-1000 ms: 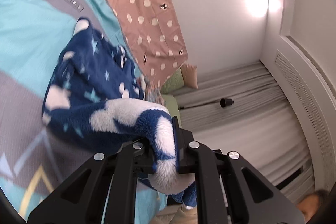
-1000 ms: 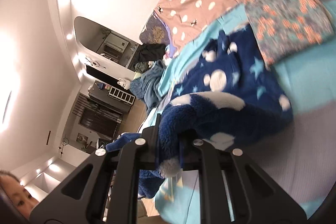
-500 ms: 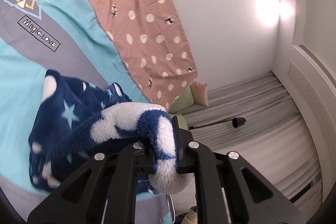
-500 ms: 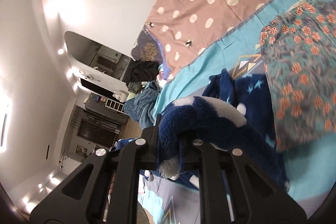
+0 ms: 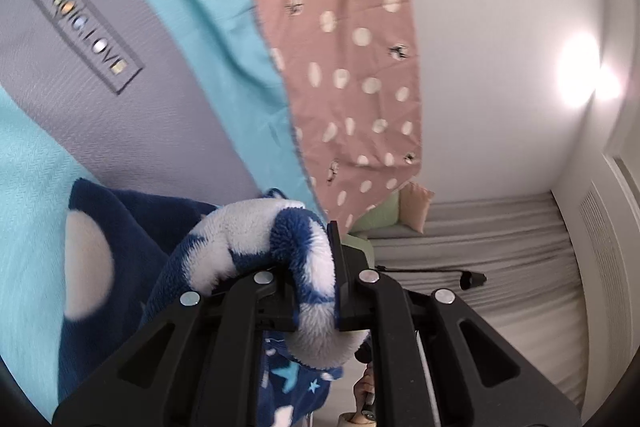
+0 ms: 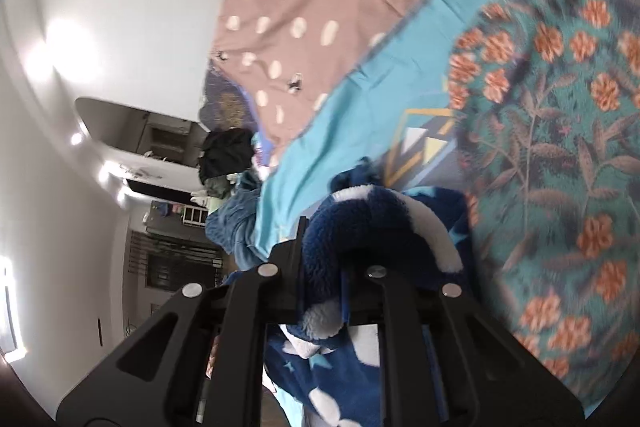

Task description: Fold small clothes

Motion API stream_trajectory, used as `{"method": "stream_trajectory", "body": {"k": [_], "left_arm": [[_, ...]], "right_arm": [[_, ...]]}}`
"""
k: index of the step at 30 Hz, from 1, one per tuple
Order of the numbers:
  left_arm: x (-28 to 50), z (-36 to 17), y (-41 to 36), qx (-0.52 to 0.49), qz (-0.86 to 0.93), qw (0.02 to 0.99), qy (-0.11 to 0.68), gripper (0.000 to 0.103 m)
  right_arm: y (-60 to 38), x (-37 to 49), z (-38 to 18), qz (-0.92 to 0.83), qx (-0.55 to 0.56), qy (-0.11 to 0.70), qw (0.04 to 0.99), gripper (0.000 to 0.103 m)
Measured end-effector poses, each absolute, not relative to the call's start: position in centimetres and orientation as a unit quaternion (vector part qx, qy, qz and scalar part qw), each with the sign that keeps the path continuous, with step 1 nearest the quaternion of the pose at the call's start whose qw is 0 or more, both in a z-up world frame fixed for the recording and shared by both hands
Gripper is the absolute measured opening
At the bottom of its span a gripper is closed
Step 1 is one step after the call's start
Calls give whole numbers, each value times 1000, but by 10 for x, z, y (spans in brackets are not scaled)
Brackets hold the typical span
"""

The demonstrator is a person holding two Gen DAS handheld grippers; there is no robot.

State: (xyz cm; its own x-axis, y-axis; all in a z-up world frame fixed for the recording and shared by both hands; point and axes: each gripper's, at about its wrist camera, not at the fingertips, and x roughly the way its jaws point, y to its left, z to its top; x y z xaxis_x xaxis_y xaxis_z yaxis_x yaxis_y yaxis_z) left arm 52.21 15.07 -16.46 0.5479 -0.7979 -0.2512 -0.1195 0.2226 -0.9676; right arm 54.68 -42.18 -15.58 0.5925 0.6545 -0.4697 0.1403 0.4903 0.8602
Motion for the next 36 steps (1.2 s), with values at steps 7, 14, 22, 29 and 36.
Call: {"method": "stream_trajectory", "body": {"k": [7, 14, 22, 29, 36], "left_arm": [[540, -214, 161, -627, -217, 610, 433, 11], [556, -216, 169, -668, -221, 569, 426, 34], [554, -157, 200, -644, -239, 630, 361, 40], [512, -146, 217, -589, -231, 680, 371, 45], [457, -156, 224, -544, -232, 697, 404, 46]], "right_arm": [[-426, 559, -177, 155, 484, 432, 745, 16], [-445, 553, -152, 202, 560, 347, 725, 58], [-405, 518, -67, 211, 351, 331, 850, 70], [-219, 529, -124, 241, 11, 536, 809, 74], [-152, 641, -146, 128, -12, 499, 857, 67]]}}
